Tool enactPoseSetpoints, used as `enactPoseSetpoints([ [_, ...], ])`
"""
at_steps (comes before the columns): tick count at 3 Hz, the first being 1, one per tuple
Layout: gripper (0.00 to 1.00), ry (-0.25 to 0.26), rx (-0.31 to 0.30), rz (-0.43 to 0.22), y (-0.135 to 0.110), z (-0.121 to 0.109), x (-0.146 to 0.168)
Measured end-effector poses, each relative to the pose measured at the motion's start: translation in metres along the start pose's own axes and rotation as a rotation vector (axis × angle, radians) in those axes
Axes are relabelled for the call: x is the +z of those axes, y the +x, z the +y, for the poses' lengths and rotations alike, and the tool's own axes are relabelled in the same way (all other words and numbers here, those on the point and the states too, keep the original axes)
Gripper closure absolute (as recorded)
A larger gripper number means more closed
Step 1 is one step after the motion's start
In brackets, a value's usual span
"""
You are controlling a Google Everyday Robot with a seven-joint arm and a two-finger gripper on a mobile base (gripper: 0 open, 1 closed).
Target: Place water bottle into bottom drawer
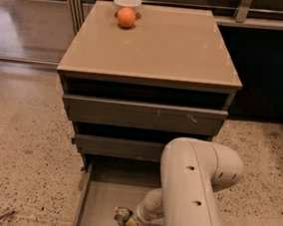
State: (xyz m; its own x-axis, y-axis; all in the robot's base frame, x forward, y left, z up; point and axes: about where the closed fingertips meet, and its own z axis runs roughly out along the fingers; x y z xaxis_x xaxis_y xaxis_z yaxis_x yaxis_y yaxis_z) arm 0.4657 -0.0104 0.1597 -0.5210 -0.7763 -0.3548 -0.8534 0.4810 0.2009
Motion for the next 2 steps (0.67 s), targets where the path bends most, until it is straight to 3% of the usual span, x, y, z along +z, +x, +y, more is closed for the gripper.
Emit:
enactPoseSetpoints([
  [1, 0.16, 0.0, 0.0, 0.0, 0.0, 0.0, 0.0],
  [2, 0.0, 0.0, 0.0, 0.0, 0.0, 0.0001, 0.0001],
])
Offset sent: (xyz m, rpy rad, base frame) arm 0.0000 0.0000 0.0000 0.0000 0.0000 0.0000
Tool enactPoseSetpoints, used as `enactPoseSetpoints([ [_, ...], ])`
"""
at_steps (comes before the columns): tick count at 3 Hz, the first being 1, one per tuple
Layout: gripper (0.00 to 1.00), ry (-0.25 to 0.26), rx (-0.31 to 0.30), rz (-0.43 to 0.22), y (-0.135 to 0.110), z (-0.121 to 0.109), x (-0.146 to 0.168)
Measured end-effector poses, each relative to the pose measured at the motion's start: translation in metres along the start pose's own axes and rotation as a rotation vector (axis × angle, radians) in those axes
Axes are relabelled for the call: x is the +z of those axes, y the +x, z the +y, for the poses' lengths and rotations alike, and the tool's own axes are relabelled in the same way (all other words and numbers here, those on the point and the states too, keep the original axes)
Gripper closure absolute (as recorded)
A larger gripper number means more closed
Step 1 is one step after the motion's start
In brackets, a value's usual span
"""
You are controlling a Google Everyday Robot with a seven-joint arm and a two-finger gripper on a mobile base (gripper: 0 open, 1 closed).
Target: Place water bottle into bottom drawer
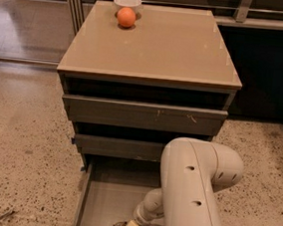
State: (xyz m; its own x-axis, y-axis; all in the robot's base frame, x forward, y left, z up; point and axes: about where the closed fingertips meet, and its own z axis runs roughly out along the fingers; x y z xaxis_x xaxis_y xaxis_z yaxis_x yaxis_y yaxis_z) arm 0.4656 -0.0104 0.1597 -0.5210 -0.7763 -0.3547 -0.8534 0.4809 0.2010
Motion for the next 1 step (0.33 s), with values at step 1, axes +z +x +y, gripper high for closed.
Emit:
enactPoseSetpoints([
  [1, 0.0, 0.0, 0.0, 0.0, 0.0, 0.0, 0.0],
])
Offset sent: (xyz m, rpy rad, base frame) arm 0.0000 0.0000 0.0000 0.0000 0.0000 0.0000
